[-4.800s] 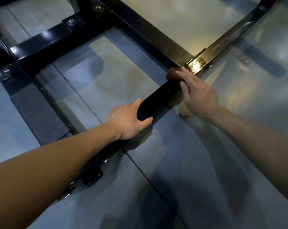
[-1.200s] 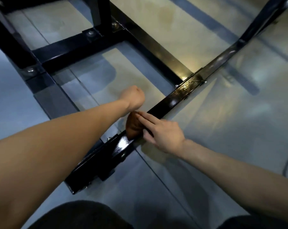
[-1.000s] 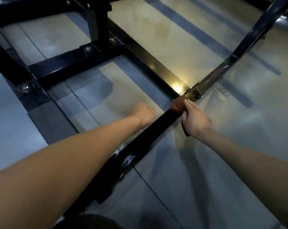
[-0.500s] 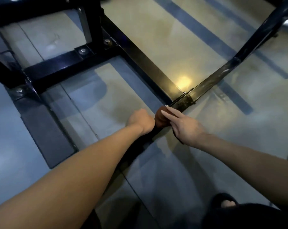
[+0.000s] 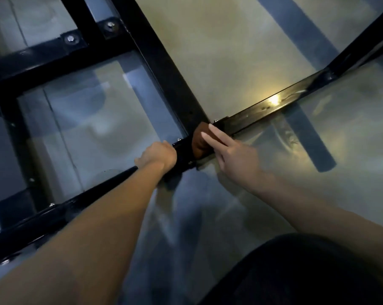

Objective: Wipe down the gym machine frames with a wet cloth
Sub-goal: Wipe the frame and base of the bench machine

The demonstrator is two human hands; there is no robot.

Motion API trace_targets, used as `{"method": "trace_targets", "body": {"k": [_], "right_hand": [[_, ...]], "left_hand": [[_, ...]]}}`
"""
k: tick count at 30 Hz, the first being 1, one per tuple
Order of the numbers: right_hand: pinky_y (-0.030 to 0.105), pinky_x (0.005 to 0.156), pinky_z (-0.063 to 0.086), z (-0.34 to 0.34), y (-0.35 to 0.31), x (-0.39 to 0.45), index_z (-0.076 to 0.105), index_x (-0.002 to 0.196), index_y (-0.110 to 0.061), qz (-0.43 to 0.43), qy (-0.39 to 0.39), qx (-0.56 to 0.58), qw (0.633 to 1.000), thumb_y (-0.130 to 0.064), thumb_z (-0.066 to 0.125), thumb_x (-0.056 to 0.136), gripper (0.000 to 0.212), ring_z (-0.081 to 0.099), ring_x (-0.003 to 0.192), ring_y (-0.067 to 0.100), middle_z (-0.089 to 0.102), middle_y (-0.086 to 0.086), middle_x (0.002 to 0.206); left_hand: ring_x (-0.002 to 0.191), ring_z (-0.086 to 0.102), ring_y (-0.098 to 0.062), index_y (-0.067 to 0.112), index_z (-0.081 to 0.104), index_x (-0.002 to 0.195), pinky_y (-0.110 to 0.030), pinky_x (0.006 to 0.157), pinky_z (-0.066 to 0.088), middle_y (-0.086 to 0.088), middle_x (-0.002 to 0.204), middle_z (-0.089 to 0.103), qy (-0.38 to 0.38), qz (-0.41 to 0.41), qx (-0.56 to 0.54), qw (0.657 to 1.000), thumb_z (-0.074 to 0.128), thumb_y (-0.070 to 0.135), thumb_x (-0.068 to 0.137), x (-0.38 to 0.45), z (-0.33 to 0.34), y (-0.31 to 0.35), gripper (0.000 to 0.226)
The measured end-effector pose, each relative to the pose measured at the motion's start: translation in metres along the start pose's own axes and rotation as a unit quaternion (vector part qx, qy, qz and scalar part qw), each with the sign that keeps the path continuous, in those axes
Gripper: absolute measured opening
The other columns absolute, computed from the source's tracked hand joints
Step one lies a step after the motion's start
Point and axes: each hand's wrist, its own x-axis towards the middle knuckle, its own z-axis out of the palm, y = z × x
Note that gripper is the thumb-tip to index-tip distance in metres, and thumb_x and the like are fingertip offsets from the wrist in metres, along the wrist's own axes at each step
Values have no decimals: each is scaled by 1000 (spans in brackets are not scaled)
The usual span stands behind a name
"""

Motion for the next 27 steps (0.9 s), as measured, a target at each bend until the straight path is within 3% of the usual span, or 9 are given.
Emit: {"method": "trace_targets", "body": {"k": [4, 8, 10, 13, 16, 18, 20, 24, 27], "right_hand": [[38, 71, 56, -3, 6, -1, 35, 159, -40, 70, -6, 39, 997, -26, 52, 102, 61, 69, 93, 29, 19, -16, 171], [40, 69, 59, -9, 17, 12, 44, 155, -41, -49, -23, 23, 998, -26, 59, 97, 61, 72, 97, 31, 35, -15, 165], [41, 94, 58, -31, 44, 47, 53, 149, -39, 112, -6, 96, 989, -28, 57, 98, 52, 67, 116, 26, 54, -9, 153], [34, 82, 60, -82, 65, 94, 66, 137, -24, 327, -3, 474, 818, -20, 56, 102, 36, 71, 91, 21, 72, 5, 117], [24, 47, 48, -139, 56, 111, 63, 114, -14, 332, -75, 697, 632, -25, 47, 108, 21, 59, 56, 13, 64, 7, 77], [21, 44, 44, -156, 47, 117, 61, 107, -10, 320, -100, 733, 592, -30, 50, 106, 23, 53, 52, 10, 57, 4, 72], [21, 45, 45, -161, 40, 121, 59, 108, -8, 318, -98, 762, 556, -31, 52, 105, 24, 53, 52, 11, 54, 4, 75], [27, 59, 56, -153, 23, 131, 62, 110, -13, 345, -86, 789, 501, -47, 57, 100, 35, 60, 63, 16, 58, 6, 91], [36, 75, 55, -158, 8, 135, 70, 108, -12, 362, -97, 721, 582, -68, 52, 97, 60, 59, 76, 22, 61, 8, 88]], "left_hand": [[113, 61, -39, 15, 65, 106, -41, 98, 51, -16, 120, 66, 30, 26, -130, 991, 50, 15, 91, 3, -12, 34, 21], [113, 61, -40, 12, 69, 105, -45, 95, 53, -17, 120, 67, 71, 106, -157, 979, 50, 13, 90, 6, -38, 81, 24], [107, 59, -42, -2, 61, 81, -50, 86, 54, -26, 108, 65, 55, 158, -131, 977, 46, 9, 90, 14, -54, 100, 20], [86, 61, -44, 5, 67, 78, -41, 75, 53, -19, 88, 67, 16, 195, -158, 968, 47, 9, 93, 22, -83, 136, 25], [93, 57, -24, 9, 65, 111, -33, 82, 45, -5, 103, 63, -55, 192, -280, 939, 50, 24, 99, 22, -104, 169, 24], [103, 59, -23, 10, 56, 127, -37, 94, 46, -6, 117, 65, -167, 153, -325, 918, 44, 53, 101, 17, -108, 176, 52], [102, 59, -26, 11, 62, 116, -42, 97, 47, -6, 113, 69, -266, 148, -297, 905, 35, 80, 92, 16, -104, 177, 78], [103, 63, -21, 25, 67, 109, -37, 96, 50, 3, 103, 71, -319, 188, -329, 869, 51, 70, 94, 17, -97, 186, 50], [104, 62, -20, 22, 67, 112, -36, 96, 48, 3, 111, 70, -268, 223, -291, 891, 60, 53, 96, 12, -98, 190, 36]]}}
